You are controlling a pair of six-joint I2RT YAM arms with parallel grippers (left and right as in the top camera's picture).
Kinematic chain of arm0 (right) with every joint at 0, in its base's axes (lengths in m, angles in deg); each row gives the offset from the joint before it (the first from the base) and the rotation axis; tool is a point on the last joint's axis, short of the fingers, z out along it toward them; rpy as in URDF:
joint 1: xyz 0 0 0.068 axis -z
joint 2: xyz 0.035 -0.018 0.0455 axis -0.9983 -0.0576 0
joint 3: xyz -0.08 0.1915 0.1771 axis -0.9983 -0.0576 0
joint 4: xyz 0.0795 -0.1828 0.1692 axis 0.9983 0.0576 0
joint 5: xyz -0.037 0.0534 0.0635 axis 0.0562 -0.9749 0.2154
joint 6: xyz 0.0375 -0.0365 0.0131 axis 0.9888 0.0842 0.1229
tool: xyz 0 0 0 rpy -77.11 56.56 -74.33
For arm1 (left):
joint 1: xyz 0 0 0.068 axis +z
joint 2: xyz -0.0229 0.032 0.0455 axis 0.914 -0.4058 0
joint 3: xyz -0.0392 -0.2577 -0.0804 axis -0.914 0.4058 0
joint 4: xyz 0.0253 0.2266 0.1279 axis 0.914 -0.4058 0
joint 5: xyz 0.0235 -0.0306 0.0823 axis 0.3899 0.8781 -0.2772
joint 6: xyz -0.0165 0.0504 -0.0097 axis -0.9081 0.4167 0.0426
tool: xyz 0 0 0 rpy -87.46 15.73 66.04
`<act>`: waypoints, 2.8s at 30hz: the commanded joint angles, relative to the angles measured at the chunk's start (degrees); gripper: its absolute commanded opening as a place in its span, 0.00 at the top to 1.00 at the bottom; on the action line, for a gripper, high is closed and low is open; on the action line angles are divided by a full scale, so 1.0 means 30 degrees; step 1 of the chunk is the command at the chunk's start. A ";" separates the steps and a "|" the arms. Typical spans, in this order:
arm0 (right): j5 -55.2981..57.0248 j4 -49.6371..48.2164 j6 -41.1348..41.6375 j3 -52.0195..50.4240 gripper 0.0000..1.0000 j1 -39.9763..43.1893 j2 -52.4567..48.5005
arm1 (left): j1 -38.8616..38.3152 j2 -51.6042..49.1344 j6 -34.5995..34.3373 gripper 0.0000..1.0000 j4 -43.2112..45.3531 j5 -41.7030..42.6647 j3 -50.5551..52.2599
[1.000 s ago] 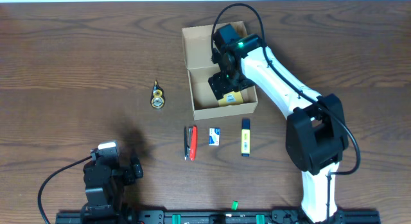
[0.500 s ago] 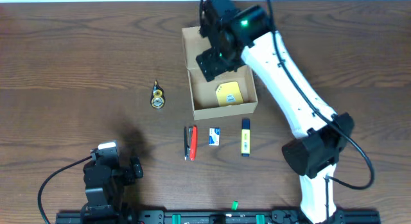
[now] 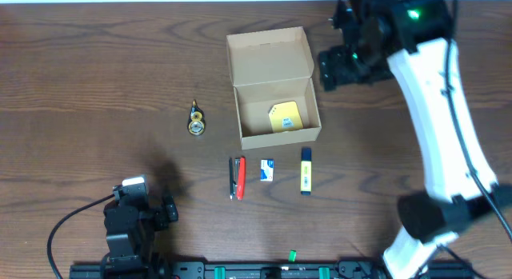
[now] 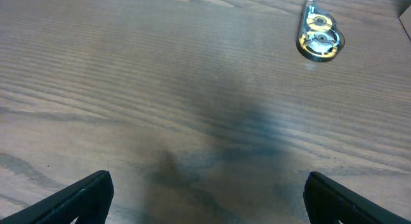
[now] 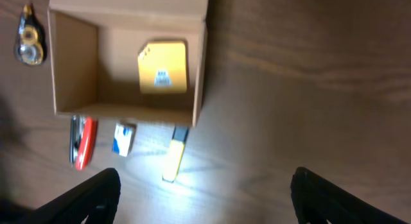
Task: Pack container
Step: 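Withdraw the right gripper and move it over the yellow highlighter, then lower the right gripper and grasp the highlighter by its middle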
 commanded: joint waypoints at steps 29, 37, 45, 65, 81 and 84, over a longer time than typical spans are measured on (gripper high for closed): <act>0.2040 -1.1045 1.5438 -2.3890 0.19 -0.5595 1.0171 | -0.0058 0.0117 -0.0066 0.05 -0.0153 -0.0204 0.0299; 0.2018 -1.2874 1.6881 -2.3890 0.21 -0.5785 0.6885 | -0.0058 0.0117 -0.0066 0.05 -0.0153 -0.0204 0.0299; 0.1880 -1.4484 1.6961 -2.3890 0.22 -0.5799 0.5938 | -0.0058 0.0117 -0.0066 0.04 -0.0153 -0.0204 0.0299; 0.1865 -1.6072 1.8032 -2.3890 0.29 -0.5799 0.3264 | -0.0058 0.0117 -0.0066 0.05 -0.0153 -0.0204 0.0299; 0.1501 -1.6866 1.8309 -2.3897 0.37 -0.5799 0.2994 | -0.0058 0.0117 -0.0066 0.05 -0.0153 -0.0204 0.0299; 0.1501 -1.6939 1.8302 -2.3897 0.38 -0.5799 0.2994 | -0.0058 0.0117 -0.0066 0.04 -0.0153 -0.0204 0.0299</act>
